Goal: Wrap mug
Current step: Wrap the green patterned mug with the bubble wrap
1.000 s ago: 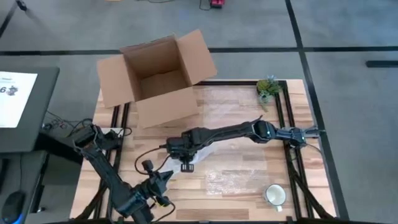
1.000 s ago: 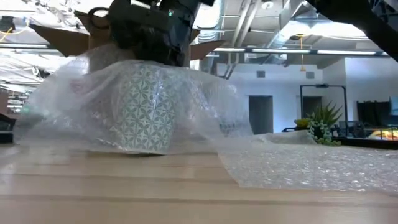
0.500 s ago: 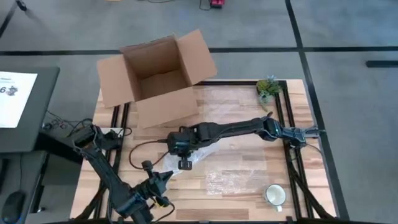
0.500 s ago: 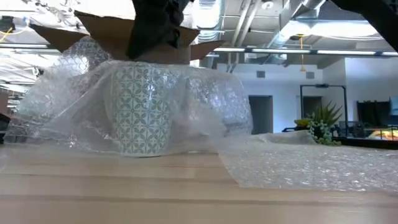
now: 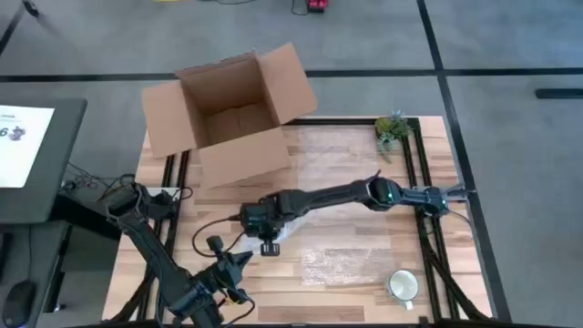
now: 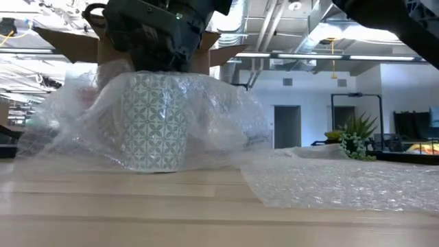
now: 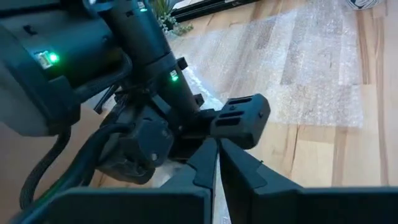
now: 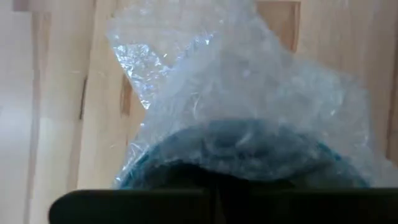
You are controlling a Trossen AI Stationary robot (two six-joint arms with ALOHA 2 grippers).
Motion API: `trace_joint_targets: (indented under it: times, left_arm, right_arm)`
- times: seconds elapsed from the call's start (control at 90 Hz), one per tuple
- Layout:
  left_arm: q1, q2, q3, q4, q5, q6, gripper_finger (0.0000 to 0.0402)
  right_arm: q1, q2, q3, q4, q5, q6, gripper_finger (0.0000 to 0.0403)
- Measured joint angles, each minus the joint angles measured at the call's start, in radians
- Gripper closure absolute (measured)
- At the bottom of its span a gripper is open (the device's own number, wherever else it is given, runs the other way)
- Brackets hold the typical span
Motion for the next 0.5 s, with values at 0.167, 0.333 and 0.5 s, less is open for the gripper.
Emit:
trace_joint_targets:
  times: [0.167, 0.333, 0.5]
  left_arm:
    - [0.000, 0.000, 0.000, -0.001, 0.000, 0.000, 0.0401]
    - [0.000, 0.000, 0.000, -0.002, 0.000, 0.000, 0.0401]
    - [-0.006, 0.000, 0.000, -0.002, 0.000, 0.000, 0.0401]
  right_arm:
    - [0.001, -0.019, 0.001, -0.014, 0.000, 0.001, 0.0403]
    - [0.006, -0.080, -0.007, -0.036, 0.012, 0.007, 0.0403]
    - [0.007, -0.148, -0.007, -0.047, 0.017, 0.007, 0.0403]
